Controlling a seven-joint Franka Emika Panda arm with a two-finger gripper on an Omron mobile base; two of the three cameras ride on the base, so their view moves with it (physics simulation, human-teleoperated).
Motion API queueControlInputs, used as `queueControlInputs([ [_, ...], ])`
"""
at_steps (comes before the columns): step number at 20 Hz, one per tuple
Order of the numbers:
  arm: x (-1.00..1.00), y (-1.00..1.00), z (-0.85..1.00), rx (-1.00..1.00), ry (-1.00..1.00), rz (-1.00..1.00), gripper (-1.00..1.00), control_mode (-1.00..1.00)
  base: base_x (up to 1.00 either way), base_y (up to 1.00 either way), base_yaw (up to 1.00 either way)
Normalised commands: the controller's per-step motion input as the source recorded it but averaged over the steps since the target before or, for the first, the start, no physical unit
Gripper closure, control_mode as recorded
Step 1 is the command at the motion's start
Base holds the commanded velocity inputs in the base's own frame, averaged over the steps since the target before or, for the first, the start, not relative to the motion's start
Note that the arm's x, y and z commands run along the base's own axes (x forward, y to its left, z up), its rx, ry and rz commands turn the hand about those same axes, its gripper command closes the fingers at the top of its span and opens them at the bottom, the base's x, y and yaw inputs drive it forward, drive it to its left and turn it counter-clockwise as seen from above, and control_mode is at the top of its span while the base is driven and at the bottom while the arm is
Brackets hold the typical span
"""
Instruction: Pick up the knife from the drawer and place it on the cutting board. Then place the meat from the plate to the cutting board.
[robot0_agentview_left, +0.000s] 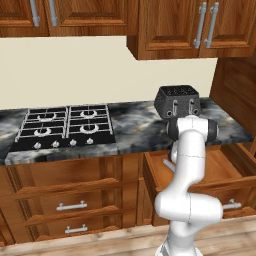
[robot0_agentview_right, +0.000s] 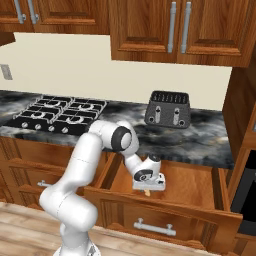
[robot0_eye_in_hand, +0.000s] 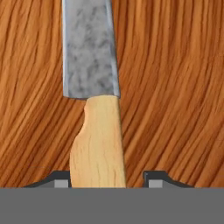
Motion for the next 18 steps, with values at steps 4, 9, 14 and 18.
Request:
queueControlInputs([
  [4,-0.52,0.00,-0.06,0.00,-0.04,0.01,1.00,-1.00,0.00,0.00,0.00],
  [9,-0.64,0.00,0.02,0.00,-0.09,0.00,1.00,-1.00,0.00,0.00,0.00],
  [14,-0.17,0.00,0.33,0.00,-0.03,0.02,1.00,-1.00,0.00,0.00,0.00],
  [18,-0.04,0.00,0.51,-0.04,0.00,0.04,1.00,-1.00,0.00,0.00,0.00],
])
